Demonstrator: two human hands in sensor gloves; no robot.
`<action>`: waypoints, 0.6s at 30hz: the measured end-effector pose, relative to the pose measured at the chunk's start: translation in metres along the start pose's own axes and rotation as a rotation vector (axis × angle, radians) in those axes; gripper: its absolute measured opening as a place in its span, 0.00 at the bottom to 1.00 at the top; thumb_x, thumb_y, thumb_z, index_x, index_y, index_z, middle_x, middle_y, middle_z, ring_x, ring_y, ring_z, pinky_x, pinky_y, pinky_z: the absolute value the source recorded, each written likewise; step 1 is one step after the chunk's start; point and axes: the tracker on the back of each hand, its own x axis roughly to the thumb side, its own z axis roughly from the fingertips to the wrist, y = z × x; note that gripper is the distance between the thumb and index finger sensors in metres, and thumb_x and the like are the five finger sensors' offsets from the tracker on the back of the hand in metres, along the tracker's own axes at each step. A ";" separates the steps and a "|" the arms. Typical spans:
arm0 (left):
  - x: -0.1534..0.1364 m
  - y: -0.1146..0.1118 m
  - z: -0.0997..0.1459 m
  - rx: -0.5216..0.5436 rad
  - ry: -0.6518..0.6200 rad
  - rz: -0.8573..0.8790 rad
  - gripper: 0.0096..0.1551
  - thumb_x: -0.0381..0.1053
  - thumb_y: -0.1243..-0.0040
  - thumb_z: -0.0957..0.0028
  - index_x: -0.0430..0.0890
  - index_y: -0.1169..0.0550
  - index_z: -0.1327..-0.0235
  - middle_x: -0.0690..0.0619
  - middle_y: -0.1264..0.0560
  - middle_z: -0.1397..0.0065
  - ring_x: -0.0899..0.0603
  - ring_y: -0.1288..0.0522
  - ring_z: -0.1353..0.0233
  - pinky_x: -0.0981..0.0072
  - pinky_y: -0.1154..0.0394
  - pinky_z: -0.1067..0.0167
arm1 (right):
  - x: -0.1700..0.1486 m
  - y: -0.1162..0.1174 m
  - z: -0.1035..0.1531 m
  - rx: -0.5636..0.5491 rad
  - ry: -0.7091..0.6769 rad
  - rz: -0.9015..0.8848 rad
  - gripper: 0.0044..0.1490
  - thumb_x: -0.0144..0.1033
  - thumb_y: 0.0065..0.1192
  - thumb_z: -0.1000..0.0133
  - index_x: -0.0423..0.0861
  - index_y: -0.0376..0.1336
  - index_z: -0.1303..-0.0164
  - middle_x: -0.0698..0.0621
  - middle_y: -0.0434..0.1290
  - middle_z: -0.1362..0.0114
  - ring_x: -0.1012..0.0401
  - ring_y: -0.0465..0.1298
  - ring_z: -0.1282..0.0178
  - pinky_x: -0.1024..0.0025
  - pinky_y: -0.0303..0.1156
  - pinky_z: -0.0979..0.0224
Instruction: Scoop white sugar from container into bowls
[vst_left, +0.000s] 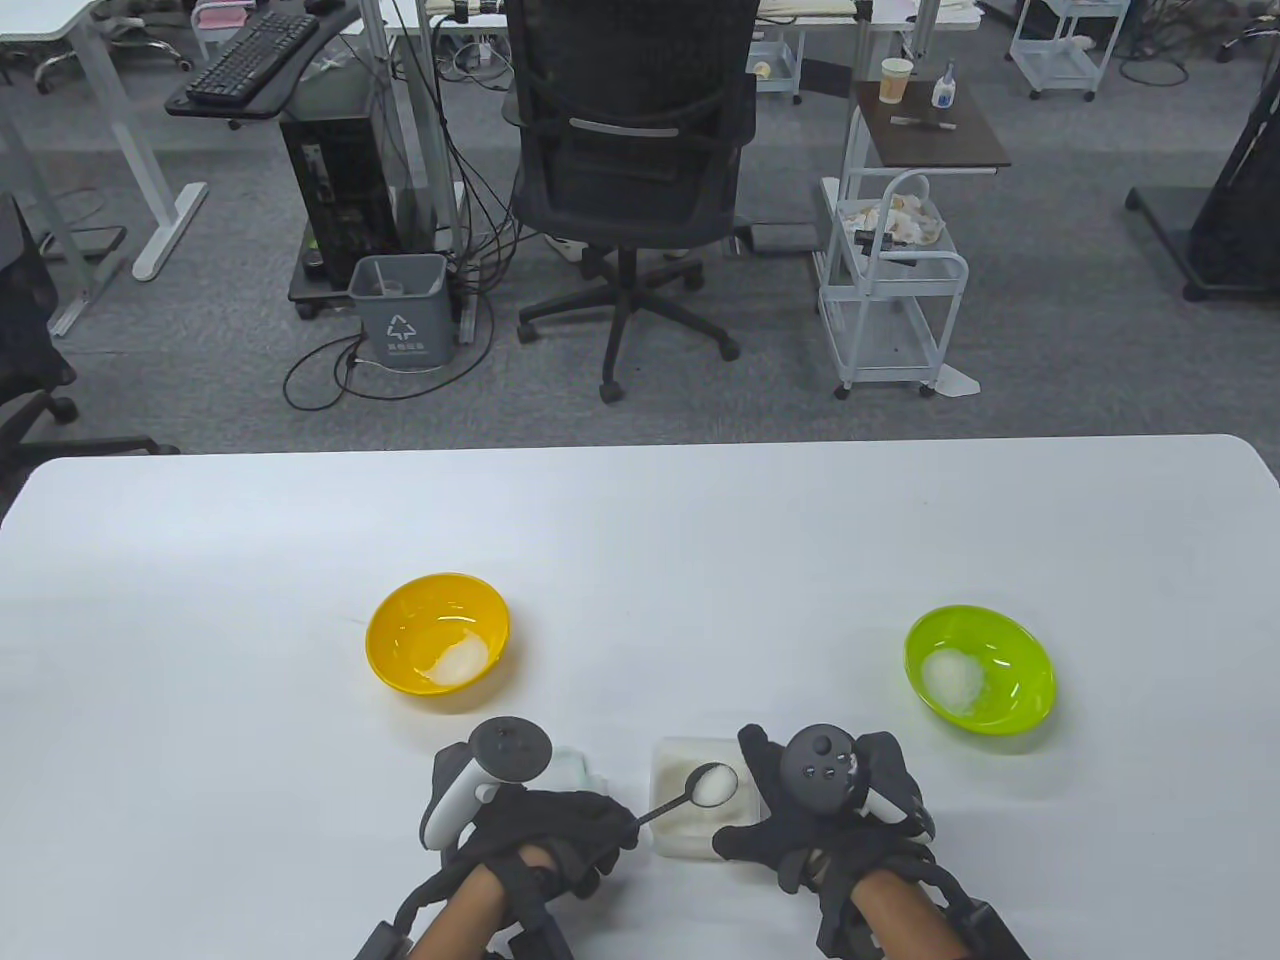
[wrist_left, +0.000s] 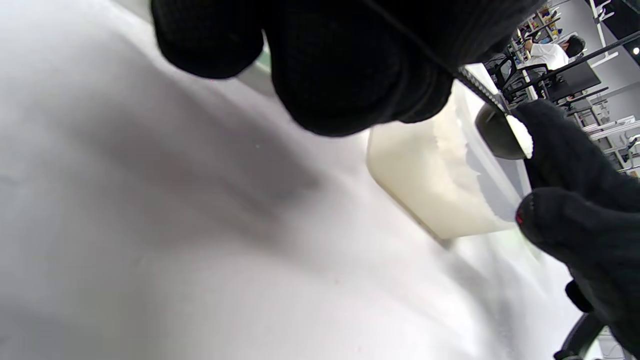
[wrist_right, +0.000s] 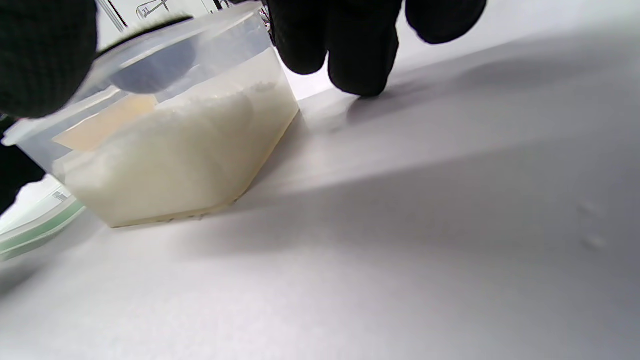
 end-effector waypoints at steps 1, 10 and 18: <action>0.000 0.001 0.001 0.002 -0.003 0.012 0.24 0.60 0.44 0.51 0.62 0.19 0.41 0.63 0.17 0.46 0.58 0.16 0.59 0.58 0.20 0.49 | 0.000 0.000 0.000 0.000 0.000 -0.002 0.66 0.71 0.64 0.54 0.53 0.35 0.18 0.42 0.51 0.13 0.44 0.63 0.18 0.40 0.53 0.18; -0.013 0.030 0.008 0.075 -0.026 0.143 0.24 0.60 0.44 0.51 0.61 0.19 0.41 0.62 0.17 0.47 0.58 0.15 0.59 0.57 0.20 0.49 | 0.000 0.000 0.000 0.001 0.001 -0.002 0.66 0.71 0.64 0.54 0.53 0.35 0.18 0.42 0.51 0.13 0.44 0.63 0.18 0.40 0.53 0.19; -0.034 0.059 0.017 0.170 -0.013 0.248 0.24 0.59 0.43 0.51 0.60 0.19 0.41 0.62 0.17 0.46 0.58 0.15 0.59 0.57 0.20 0.49 | -0.001 0.000 0.000 0.002 0.001 -0.005 0.66 0.71 0.64 0.54 0.54 0.35 0.18 0.42 0.51 0.14 0.44 0.63 0.18 0.40 0.53 0.19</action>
